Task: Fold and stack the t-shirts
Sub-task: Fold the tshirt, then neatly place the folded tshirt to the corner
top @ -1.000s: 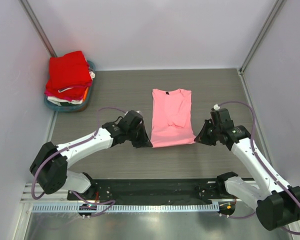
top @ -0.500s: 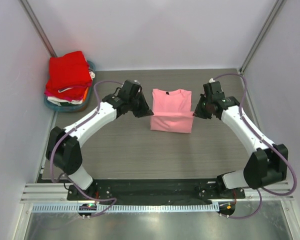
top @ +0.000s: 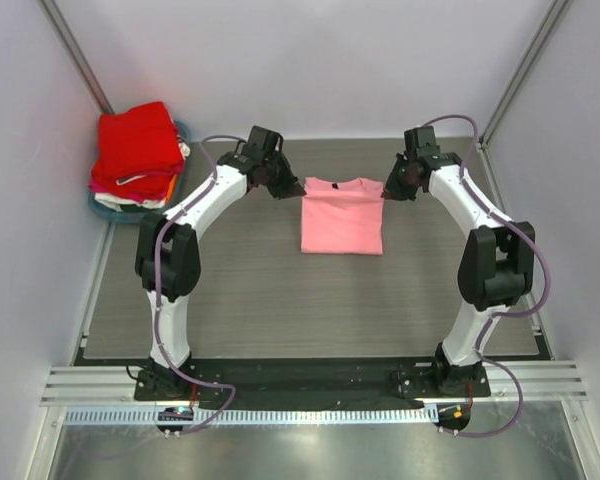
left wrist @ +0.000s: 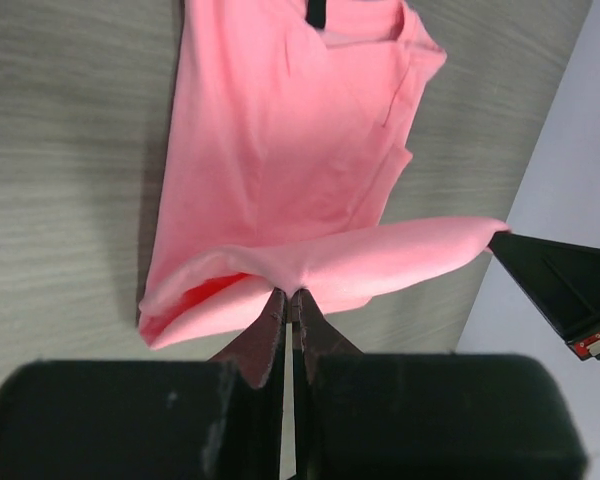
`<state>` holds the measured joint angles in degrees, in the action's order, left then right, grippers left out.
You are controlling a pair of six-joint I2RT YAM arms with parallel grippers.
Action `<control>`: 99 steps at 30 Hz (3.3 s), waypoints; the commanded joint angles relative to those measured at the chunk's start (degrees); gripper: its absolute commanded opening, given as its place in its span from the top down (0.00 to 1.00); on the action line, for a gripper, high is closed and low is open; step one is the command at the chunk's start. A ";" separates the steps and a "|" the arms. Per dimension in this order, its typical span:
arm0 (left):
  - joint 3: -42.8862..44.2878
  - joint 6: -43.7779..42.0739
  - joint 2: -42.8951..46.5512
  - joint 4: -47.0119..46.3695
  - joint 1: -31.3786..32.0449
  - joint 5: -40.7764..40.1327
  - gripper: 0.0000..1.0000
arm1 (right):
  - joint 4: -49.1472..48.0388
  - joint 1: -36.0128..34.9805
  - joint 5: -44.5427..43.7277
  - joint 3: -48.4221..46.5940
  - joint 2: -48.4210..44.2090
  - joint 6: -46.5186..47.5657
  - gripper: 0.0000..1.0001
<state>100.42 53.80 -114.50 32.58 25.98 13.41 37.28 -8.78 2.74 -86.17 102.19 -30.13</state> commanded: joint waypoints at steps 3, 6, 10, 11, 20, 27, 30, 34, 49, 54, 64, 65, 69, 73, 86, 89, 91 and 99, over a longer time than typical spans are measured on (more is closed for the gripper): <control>10.11 0.86 -7.48 0.73 -3.03 3.64 1.00 | -1.24 1.57 1.82 -9.18 6.25 0.95 0.99; 15.14 1.92 -13.28 0.73 -4.35 5.66 1.00 | -1.07 2.27 2.79 -13.05 10.74 0.16 0.99; 25.14 2.80 -19.96 0.73 -5.58 7.24 1.00 | -1.07 2.89 3.41 -16.83 15.22 -0.45 0.99; 26.91 3.24 -21.45 0.65 -5.76 8.72 1.00 | -0.98 3.15 3.67 -18.05 16.71 -0.63 0.99; 31.76 10.52 -29.55 -9.46 -6.20 12.60 0.99 | -1.07 4.91 3.76 -23.69 22.44 -1.25 0.99; 28.79 12.20 -28.15 -15.61 -5.50 14.02 0.99 | -1.42 6.14 4.11 -21.32 19.71 -1.34 0.99; 28.69 12.73 -27.97 -17.63 -5.32 13.13 0.99 | -1.59 6.40 4.11 -21.41 19.54 -1.42 0.99; 30.97 14.84 -30.25 -22.29 -5.23 13.75 0.98 | -2.12 7.19 4.11 -22.28 20.33 -1.86 0.99; 30.81 6.34 -31.86 -29.25 -5.06 9.19 0.00 | -16.23 10.36 1.83 -14.85 17.90 -3.44 0.00; 23.08 -0.70 -23.42 -24.32 -5.15 9.44 0.02 | -22.77 10.36 5.60 -2.17 12.25 -2.66 0.22; -5.48 -4.84 -2.15 -24.05 -5.76 5.66 0.03 | -26.90 10.18 13.42 14.25 4.51 -0.28 0.46; -9.68 -4.93 -0.65 -24.05 -5.85 5.32 0.03 | -26.82 10.09 14.47 14.97 3.99 -0.02 0.48; -17.44 -4.23 5.77 -24.31 -5.85 5.31 0.04 | -26.99 9.92 16.67 16.91 3.27 1.12 0.63; -22.02 -4.76 10.95 -24.05 -5.85 5.31 0.05 | -26.99 9.92 19.05 17.26 4.41 1.39 0.67; -31.08 -5.64 19.57 -23.09 -5.06 5.84 0.06 | -28.31 9.48 20.99 17.97 7.23 1.04 0.75; -31.69 -5.64 20.10 -23.00 -4.88 6.10 0.07 | -28.40 9.39 21.43 18.14 7.50 1.04 0.78; -31.87 -5.81 20.45 -23.00 -4.88 6.10 0.07 | -28.31 9.39 21.34 18.14 7.67 1.04 0.83; -32.39 -6.08 21.59 -22.73 -4.71 6.37 0.08 | -23.05 10.00 13.37 16.39 7.06 1.57 0.99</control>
<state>68.40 48.97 -96.20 10.17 20.99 19.09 11.51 0.89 21.23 -68.23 110.37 -29.63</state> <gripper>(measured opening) 0.919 0.023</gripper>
